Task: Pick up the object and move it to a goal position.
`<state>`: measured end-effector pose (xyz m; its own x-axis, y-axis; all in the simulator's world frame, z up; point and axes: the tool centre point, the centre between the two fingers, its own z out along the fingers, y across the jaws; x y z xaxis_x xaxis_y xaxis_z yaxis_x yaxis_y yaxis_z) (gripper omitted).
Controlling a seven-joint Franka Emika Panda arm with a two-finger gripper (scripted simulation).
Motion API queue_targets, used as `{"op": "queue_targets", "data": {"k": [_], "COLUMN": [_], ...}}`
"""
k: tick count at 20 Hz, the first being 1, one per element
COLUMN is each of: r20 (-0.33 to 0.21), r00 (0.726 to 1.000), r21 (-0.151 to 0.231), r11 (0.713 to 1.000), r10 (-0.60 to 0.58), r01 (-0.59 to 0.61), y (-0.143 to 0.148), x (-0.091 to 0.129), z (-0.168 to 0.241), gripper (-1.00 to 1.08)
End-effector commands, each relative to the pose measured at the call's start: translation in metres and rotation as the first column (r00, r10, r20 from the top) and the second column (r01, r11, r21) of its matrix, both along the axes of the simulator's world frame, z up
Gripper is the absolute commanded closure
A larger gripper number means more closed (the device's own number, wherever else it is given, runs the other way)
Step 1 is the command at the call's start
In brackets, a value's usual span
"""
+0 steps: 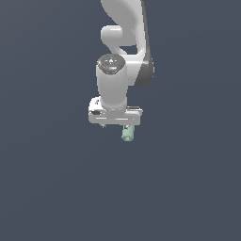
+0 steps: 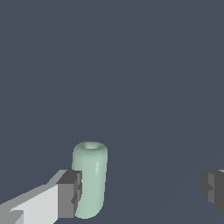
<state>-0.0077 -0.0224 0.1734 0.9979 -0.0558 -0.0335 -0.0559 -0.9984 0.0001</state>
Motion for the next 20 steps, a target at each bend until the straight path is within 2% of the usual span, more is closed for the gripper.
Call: {"op": "queue_targets", "data": {"k": [1,10,20], "r20": [0.000,-0.021,-0.014], "r00": [1.000,1.000,1.000], "r21": [0.000,-0.004,-0.005], "r11": [1.000,1.000,1.000], "r10": [0.000,-0.016,-0.024], "r01": [0.000,0.016,0.024], "y": [0.000,-0.027,-0.014], "x": [0.000,-0.004,-0.009], "z": [0.000,-0.001,-0.011], "gripper": [-0.92,-0.92,-0.92]}}
